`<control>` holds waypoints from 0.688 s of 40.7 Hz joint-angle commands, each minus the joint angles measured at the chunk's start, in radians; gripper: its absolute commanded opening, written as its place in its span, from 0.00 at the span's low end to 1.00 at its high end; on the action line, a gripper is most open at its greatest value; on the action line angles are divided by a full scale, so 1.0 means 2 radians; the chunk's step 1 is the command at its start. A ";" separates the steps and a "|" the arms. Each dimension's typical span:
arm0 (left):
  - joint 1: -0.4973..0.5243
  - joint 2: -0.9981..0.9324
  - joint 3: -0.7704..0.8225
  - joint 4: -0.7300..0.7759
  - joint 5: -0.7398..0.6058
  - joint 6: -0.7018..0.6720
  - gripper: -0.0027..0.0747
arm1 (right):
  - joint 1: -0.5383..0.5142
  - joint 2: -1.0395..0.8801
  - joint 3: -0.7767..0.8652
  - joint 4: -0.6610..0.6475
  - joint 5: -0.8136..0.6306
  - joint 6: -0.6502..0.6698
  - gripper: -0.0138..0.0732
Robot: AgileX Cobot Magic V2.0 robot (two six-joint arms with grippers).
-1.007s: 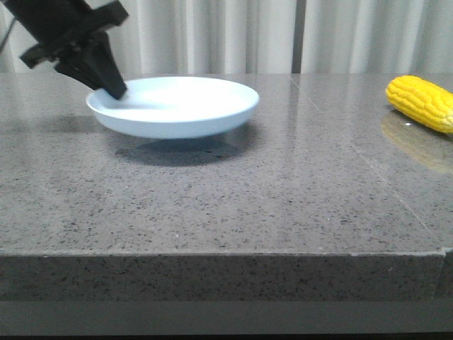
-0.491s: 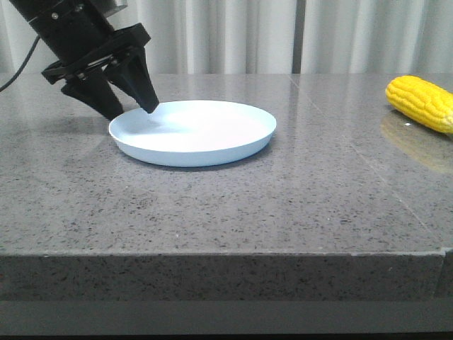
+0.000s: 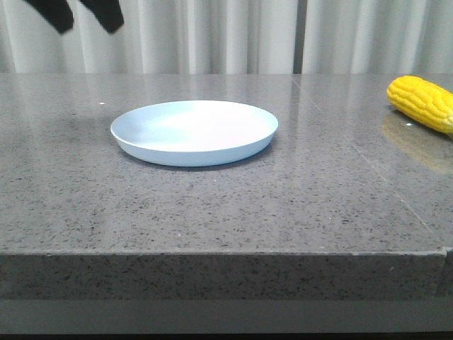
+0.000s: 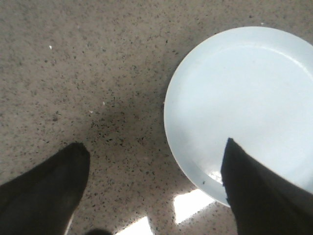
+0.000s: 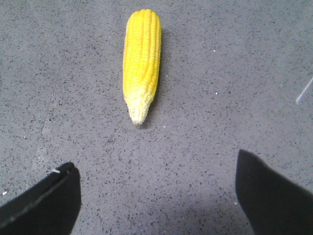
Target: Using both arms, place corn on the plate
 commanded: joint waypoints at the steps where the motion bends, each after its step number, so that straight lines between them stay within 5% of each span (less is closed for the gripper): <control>1: -0.042 -0.062 0.002 0.050 -0.011 -0.050 0.74 | -0.002 0.004 -0.017 -0.004 -0.036 -0.006 0.92; 11: -0.103 -0.193 0.128 0.070 -0.064 -0.083 0.74 | -0.002 0.004 -0.017 -0.004 -0.036 -0.006 0.92; 28: -0.104 -0.396 0.294 0.064 -0.088 -0.118 0.74 | -0.002 0.004 -0.017 -0.004 -0.036 -0.006 0.92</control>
